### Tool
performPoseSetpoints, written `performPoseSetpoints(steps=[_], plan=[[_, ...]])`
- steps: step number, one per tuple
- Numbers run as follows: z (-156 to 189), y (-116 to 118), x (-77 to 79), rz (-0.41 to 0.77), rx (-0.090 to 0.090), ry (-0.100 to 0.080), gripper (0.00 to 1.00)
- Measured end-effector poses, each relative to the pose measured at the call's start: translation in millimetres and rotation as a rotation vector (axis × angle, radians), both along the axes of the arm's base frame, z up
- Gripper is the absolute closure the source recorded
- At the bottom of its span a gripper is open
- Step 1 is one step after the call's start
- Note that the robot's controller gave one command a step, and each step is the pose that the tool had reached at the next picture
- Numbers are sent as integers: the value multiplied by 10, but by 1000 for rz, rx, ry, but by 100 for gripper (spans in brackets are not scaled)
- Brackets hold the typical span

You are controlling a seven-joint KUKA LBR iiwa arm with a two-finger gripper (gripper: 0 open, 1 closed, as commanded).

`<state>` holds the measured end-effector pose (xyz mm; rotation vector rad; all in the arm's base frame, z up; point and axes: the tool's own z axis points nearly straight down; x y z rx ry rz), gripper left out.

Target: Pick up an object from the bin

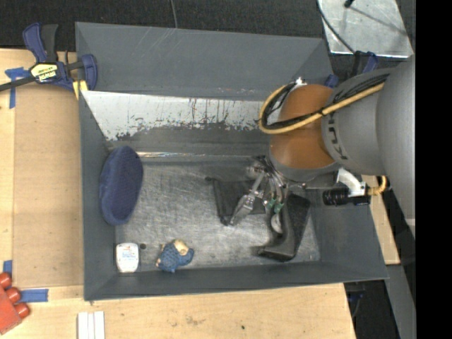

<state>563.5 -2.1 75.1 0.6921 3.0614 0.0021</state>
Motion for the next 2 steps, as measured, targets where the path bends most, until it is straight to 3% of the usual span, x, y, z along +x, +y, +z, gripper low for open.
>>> performPoseSetpoints(steps=[1,2], plan=[[40,-17,50,-2,-3,-18,100],[998,-25,76,1,-1,-7,100]])
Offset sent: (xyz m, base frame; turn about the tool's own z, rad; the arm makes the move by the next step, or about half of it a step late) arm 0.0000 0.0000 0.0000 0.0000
